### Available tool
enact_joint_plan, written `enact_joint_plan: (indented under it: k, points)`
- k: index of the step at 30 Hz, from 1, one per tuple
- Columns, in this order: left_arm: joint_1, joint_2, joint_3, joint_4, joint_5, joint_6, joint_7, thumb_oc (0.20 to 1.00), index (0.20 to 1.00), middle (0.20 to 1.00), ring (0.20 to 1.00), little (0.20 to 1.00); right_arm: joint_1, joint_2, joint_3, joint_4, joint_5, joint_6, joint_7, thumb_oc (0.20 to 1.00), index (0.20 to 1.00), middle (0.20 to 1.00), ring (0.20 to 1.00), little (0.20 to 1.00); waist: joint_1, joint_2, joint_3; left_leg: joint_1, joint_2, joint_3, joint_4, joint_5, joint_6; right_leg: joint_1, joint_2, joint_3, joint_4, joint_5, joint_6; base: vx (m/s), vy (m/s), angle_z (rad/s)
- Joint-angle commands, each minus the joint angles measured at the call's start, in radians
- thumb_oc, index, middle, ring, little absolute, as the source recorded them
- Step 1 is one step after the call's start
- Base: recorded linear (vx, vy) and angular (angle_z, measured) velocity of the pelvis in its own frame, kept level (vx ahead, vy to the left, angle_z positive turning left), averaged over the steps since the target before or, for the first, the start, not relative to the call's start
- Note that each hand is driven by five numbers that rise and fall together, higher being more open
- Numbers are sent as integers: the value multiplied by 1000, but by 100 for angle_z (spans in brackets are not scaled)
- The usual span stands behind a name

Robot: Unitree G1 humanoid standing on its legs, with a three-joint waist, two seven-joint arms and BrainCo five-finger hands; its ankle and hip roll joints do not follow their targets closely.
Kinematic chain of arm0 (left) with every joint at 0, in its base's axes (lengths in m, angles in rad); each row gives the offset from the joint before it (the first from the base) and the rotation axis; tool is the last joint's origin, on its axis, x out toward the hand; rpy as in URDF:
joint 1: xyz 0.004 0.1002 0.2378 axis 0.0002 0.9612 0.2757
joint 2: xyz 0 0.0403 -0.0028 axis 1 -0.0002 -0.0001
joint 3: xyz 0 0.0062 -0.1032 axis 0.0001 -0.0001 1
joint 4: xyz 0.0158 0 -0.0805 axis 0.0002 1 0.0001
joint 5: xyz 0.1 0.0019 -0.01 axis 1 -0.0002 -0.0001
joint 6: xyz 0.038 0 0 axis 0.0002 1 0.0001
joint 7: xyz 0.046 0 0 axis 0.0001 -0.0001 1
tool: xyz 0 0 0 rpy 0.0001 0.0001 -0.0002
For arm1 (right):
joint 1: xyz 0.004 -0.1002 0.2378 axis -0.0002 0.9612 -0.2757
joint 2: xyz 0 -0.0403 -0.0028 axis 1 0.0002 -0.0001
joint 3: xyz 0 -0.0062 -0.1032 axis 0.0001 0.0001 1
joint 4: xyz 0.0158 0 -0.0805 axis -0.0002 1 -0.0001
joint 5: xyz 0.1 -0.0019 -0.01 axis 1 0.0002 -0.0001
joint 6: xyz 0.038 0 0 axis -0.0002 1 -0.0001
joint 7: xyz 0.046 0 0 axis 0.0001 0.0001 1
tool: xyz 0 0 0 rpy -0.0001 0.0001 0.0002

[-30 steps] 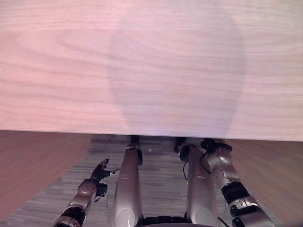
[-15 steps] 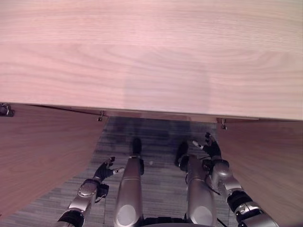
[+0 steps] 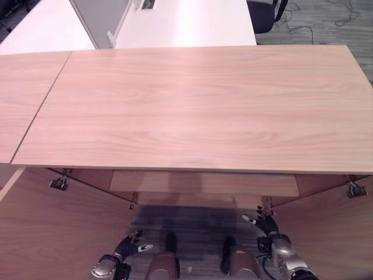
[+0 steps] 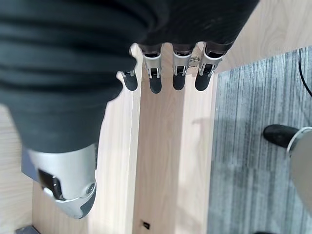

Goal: Put the empty folder in the office cabinet

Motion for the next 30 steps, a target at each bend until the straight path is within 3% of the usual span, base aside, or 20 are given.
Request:
enact_joint_plan:
  k: [1, 5, 13, 15, 27, 28, 29, 30]
  points:
    - [12, -6, 3, -37, 39, -21, -20, 1000, 1000, 1000, 1000, 1000, -33, -17, -25, 4, -32, -8, 27, 1000, 1000, 1000, 1000, 1000, 2, 21, 20, 95, 13, -23, -83, -23, -4, 68, 2, 23, -92, 78, 92, 148, 11, -6]
    - [31, -6, -9, -49, 62, -19, -35, 1000, 1000, 1000, 1000, 1000, -18, -19, -20, 14, -32, 5, 45, 1000, 1000, 1000, 1000, 1000, 5, 22, -17, 137, 7, -9, -149, 6, -12, 125, 9, 24, -188, 117, 106, 88, 11, -6]
    - [54, -25, 6, -37, 82, -22, -34, 1000, 1000, 1000, 1000, 1000, -8, -32, -10, 42, -57, 17, 53, 1000, 1000, 1000, 1000, 1000, 16, 16, -73, 149, -15, -2, -163, 7, -22, 213, 5, 25, -345, 183, 124, 46, 10, -2]
    - [32, -56, 13, 57, 114, -18, -15, 1000, 1000, 1000, 1000, 1000, -19, -30, -6, 45, -53, 18, 57, 1000, 1000, 1000, 1000, 1000, 19, 10, -80, 155, -17, -5, -163, 6, -23, 227, 5, 32, -352, 183, 123, 0, 0, 0]
    - [3, -100, 27, 163, 155, -11, -1, 1000, 1000, 1000, 1000, 1000, -36, -15, 2, 78, -46, 30, 70, 1000, 1000, 1000, 1000, 1000, 32, -1, -105, 185, -21, -11, -163, -7, -12, 251, 0, 41, -333, 168, 120, 0, 0, 0]
    - [1, -107, 29, 179, 158, -10, 1, 1000, 1000, 1000, 1000, 1000, -47, -13, 7, 87, -47, 32, 72, 887, 887, 887, 887, 887, 34, 0, -105, 187, -20, -10, -163, -6, -11, 251, -1, 44, -334, 169, 121, 0, 0, 0]
    - [-3, -108, 30, 187, 163, -9, 1, 1000, 1000, 1000, 1000, 1000, -50, -14, 14, 85, -53, 35, 75, 511, 511, 511, 511, 511, 35, 0, -105, 187, -20, -9, -163, -6, -10, 251, -1, 44, -334, 169, 121, 0, 0, 0]
    - [-3, -109, 32, 194, 169, -11, 2, 1000, 1000, 1000, 1000, 1000, -48, -18, 23, 81, -64, 35, 79, 200, 200, 200, 200, 200, 37, -2, -106, 187, -20, -8, -163, -6, -10, 253, -3, 43, -336, 172, 122, 0, 0, 0]
